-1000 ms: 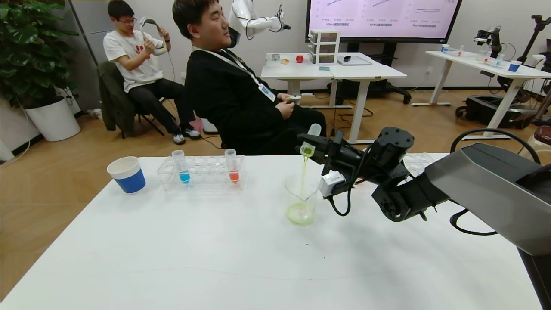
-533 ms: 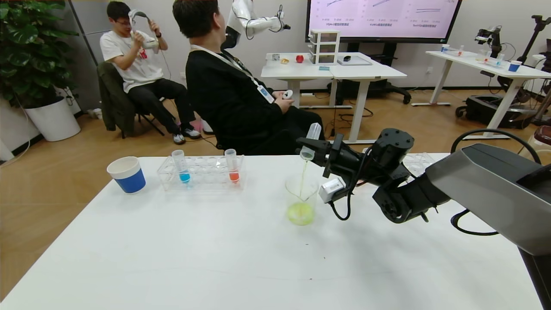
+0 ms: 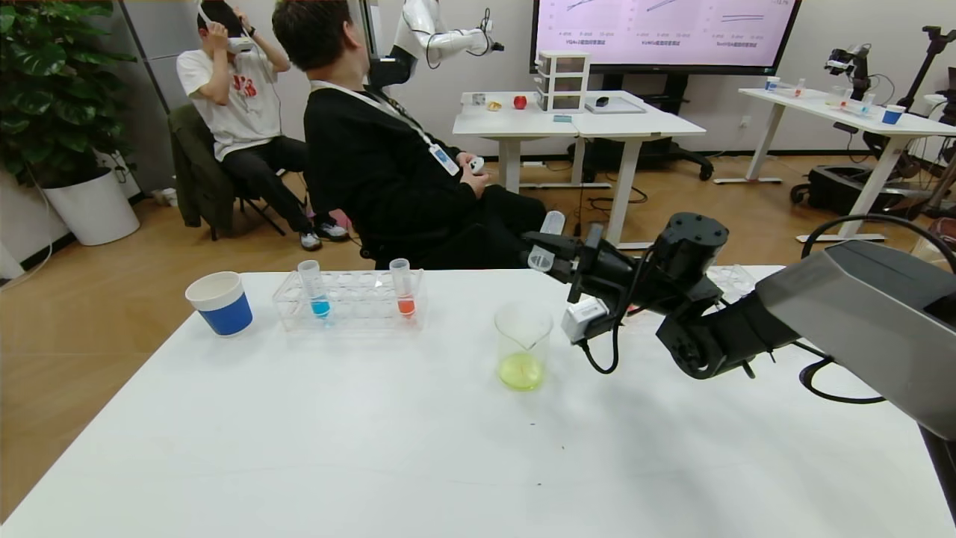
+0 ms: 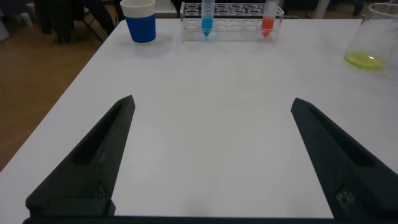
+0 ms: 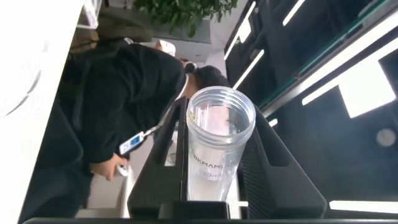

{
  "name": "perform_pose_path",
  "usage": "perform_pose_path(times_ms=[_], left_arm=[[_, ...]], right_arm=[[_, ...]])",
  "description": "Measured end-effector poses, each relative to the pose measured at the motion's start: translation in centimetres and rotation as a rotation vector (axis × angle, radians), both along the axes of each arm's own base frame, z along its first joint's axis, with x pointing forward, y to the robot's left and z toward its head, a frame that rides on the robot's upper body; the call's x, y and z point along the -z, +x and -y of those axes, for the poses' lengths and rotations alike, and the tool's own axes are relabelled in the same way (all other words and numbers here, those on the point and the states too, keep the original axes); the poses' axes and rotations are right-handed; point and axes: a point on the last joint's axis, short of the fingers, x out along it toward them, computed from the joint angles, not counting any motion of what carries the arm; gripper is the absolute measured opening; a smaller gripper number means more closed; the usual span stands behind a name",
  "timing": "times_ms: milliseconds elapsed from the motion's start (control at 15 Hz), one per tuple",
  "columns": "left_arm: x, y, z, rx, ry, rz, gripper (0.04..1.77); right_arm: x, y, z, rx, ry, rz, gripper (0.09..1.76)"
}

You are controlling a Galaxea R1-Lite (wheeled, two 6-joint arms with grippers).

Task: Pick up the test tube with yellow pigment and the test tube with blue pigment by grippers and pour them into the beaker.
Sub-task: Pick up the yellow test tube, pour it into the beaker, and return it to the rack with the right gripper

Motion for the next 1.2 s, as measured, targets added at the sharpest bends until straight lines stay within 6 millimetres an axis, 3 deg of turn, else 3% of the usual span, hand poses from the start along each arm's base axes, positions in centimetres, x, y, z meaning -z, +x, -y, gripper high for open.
perform_pose_path(times_ms=[267, 467, 800, 1067, 1200], left_arm=[[0.0, 0.0, 0.0, 0.000, 0.000, 0.000, 1.75], [0.0, 0.0, 0.0, 0.000, 0.000, 0.000, 1.75], [0.0, 0.0, 0.0, 0.000, -0.001, 0.000, 1.75], [0.0, 0.0, 0.0, 0.000, 0.000, 0.000, 1.75], [0.0, 0.0, 0.0, 0.000, 0.000, 0.000, 1.75]], right_arm=[[-4.9, -2.0, 0.6, -0.027, 0.227, -0.271, 0.51], [-7.0, -4.2, 1.8, 0.024, 0.524, -0.479, 0.51], [-7.9, -6.2, 3.4, 0.170, 1.090, -0.792, 0.51], [-7.7, -7.4, 5.8, 0.424, 1.270, -1.108, 0.51], [-8.6, -8.0, 8.3, 0.501, 1.319, -1.156, 0.51]])
